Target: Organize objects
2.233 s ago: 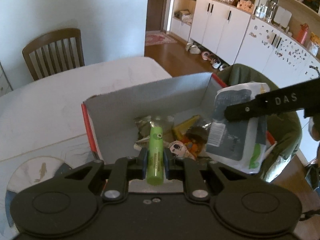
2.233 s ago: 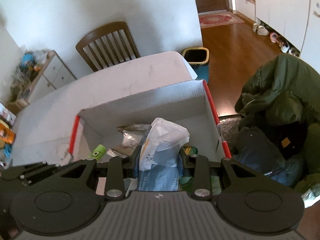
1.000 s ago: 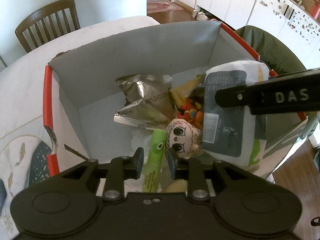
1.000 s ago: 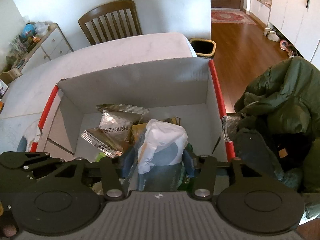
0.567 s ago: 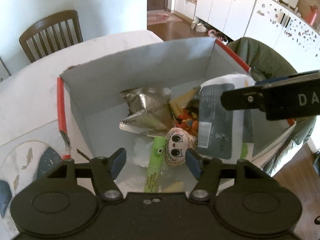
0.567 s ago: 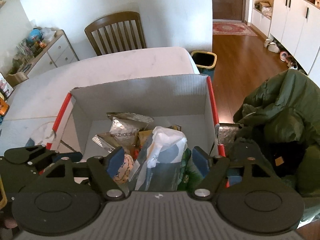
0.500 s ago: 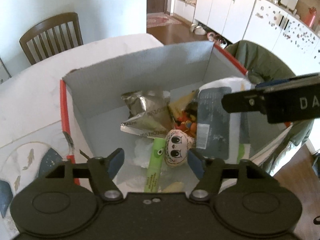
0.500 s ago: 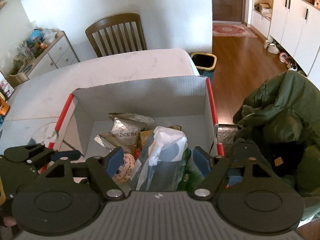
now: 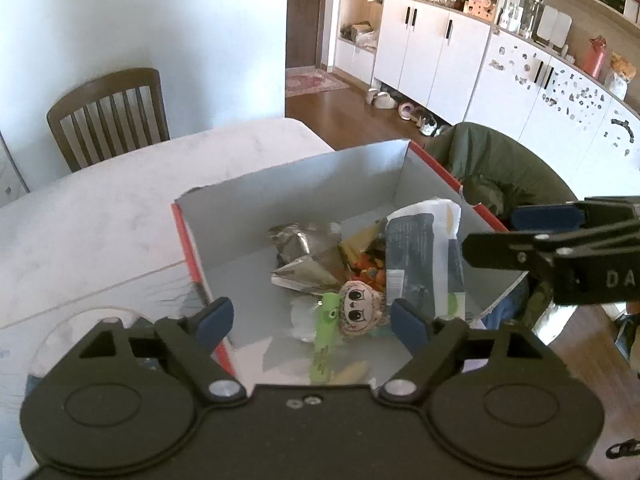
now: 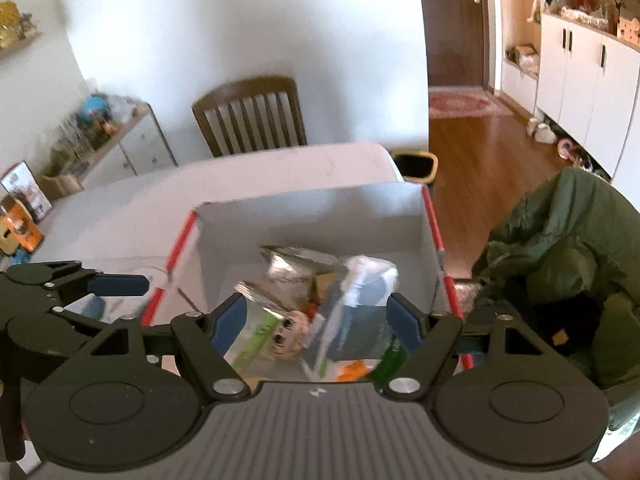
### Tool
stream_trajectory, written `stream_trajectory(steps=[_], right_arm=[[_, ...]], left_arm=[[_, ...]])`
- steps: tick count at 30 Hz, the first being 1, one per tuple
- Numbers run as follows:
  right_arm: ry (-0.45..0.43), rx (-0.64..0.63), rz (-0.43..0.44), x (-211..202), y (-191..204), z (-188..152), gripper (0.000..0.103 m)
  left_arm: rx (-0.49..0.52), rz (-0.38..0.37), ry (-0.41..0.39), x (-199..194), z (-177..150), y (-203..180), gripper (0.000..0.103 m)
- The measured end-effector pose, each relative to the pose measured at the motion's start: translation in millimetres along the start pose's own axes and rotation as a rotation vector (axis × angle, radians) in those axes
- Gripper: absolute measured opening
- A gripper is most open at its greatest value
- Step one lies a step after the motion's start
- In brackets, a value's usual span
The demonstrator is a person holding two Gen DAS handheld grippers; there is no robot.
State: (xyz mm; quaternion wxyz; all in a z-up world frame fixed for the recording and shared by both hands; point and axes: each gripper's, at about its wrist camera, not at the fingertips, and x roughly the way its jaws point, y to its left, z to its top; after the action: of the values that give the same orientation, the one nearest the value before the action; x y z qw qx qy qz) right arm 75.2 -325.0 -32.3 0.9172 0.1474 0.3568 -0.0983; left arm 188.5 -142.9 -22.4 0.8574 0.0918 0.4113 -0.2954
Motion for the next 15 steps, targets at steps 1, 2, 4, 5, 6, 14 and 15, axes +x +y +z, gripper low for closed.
stream_trajectory(steps=[1, 2, 4, 5, 6, 14, 15], right_arm=[[-0.016, 0.0, 0.001, -4, 4, -2, 0.08], [-0.031, 0.0, 0.004, -9, 7, -4, 0.08], [-0.051, -0.003, 0.006, -16, 14, -7, 0.081], [-0.058, -0.007, 0.006, -19, 17, -9, 0.081], [-0.065, -0.011, 0.006, -23, 21, -11, 0.081], [-0.13, -0.014, 0.007, -48, 48, -27, 0.081], [-0.138, -0.011, 0.009, -51, 50, -29, 0.081]], left_arm=[[0.001, 0.0, -0.005, -4, -1, 1, 0.087], [0.003, -0.002, -0.011, -6, -2, 2, 0.087], [0.009, 0.0, -0.022, -14, -4, 5, 0.089], [0.01, 0.0, -0.029, -18, -6, 6, 0.09], [0.009, 0.0, -0.036, -22, -7, 8, 0.09], [0.011, -0.022, -0.086, -54, -17, 20, 0.096], [0.011, -0.029, -0.092, -58, -18, 21, 0.097]])
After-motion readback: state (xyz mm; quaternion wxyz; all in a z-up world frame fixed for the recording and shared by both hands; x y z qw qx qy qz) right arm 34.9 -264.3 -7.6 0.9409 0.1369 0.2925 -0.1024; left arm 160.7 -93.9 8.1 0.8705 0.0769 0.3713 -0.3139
